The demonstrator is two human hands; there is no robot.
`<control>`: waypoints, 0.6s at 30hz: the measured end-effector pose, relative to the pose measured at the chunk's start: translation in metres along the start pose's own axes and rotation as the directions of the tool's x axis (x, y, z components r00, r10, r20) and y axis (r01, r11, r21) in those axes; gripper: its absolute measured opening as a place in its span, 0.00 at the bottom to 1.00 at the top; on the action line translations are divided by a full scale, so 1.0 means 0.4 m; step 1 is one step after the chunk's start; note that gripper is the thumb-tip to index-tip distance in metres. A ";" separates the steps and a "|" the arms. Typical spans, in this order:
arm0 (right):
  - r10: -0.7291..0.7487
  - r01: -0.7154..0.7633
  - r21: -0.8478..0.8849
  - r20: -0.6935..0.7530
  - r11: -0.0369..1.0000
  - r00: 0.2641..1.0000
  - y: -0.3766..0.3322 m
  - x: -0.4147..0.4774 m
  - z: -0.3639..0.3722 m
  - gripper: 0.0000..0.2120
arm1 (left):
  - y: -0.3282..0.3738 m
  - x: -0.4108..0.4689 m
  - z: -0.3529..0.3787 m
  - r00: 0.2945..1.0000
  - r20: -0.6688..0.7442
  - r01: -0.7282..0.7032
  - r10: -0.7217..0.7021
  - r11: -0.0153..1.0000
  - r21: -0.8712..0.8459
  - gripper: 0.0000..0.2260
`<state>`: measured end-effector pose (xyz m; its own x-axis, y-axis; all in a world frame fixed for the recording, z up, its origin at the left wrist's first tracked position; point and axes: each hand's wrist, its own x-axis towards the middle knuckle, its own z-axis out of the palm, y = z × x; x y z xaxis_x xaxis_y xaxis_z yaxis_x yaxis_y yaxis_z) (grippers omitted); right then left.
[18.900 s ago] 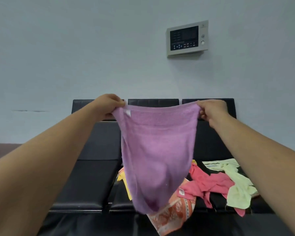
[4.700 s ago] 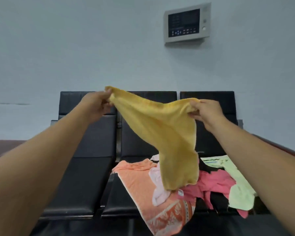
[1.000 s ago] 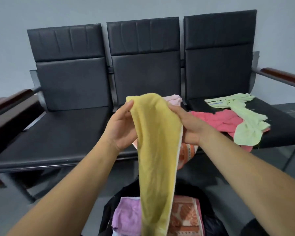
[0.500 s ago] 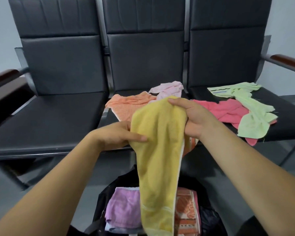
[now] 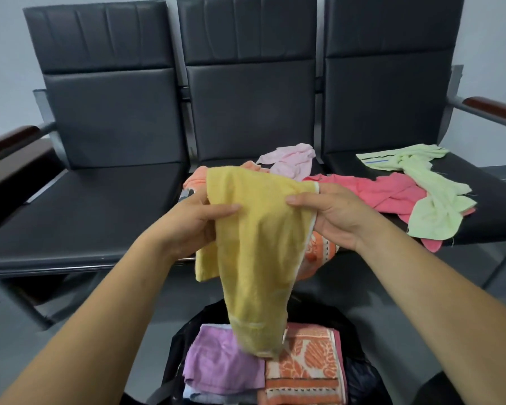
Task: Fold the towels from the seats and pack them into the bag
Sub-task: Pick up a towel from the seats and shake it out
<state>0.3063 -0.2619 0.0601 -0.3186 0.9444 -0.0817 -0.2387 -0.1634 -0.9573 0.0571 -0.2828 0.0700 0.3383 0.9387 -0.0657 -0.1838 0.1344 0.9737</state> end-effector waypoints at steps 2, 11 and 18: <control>-0.059 0.058 -0.003 -0.054 0.998 0.997 -0.001 -0.004 -0.007 0.16 | 0.003 -0.003 -0.034 0.999 0.026 0.032 -0.034 0.995 0.090 0.18; -0.064 0.068 0.037 -0.101 0.997 0.993 -0.009 -0.025 0.011 0.12 | -0.008 -0.011 -0.015 0.995 -0.030 -0.094 0.094 0.995 -0.013 0.18; -0.075 0.070 -0.099 -0.046 0.993 0.996 -0.009 -0.023 0.000 0.12 | -0.016 -0.010 -0.027 0.996 -0.037 -0.057 0.076 0.928 0.367 0.14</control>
<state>0.3101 -0.2700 0.0645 -0.2577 0.9660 -0.0221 -0.1690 -0.0676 -0.9833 0.0468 -0.2840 0.0618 0.2891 0.9573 0.0001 0.1488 -0.0450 0.9878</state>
